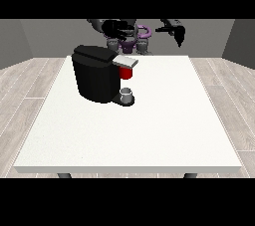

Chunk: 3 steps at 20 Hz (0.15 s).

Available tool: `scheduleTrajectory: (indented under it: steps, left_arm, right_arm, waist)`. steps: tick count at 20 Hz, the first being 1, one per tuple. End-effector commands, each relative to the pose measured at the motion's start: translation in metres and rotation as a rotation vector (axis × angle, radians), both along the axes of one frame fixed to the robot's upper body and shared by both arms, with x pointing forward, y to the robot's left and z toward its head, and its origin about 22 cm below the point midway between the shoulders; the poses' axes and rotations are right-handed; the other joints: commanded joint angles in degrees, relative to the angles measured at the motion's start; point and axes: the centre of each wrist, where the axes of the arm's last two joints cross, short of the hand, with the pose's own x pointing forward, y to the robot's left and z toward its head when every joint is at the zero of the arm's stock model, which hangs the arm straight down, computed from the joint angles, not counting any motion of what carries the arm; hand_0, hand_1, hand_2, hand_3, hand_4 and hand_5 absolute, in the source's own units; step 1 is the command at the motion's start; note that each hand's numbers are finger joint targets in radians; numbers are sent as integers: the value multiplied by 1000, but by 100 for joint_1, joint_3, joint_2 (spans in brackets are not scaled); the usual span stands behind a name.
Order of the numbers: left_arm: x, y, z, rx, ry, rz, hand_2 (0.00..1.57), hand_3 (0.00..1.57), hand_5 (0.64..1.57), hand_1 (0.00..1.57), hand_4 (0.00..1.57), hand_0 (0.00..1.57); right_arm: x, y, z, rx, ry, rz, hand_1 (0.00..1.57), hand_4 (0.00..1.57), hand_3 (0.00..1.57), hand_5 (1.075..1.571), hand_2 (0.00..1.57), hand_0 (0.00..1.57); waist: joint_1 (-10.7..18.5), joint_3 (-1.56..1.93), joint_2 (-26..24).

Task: Insert the coffee pod into the coffee machine and close the lid

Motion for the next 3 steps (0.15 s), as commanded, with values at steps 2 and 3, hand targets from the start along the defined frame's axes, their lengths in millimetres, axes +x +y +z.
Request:
scheduleTrajectory:
  steps: [2,3]
  left_arm:
    - [-12,21,-18,0,79,78,0,0,1571,0,192,0]
    - [0,29,-9,-9,41,105,0,0,1571,0,192,0]
  right_arm:
    - [-39,-1,-39,116,128,-22,0,251,0,1571,0,0]
    - [-52,0,-54,132,86,-27,0,157,0,1571,0,0]
  waist:
    - [-440,0,-528]
    - [-567,1,-242]
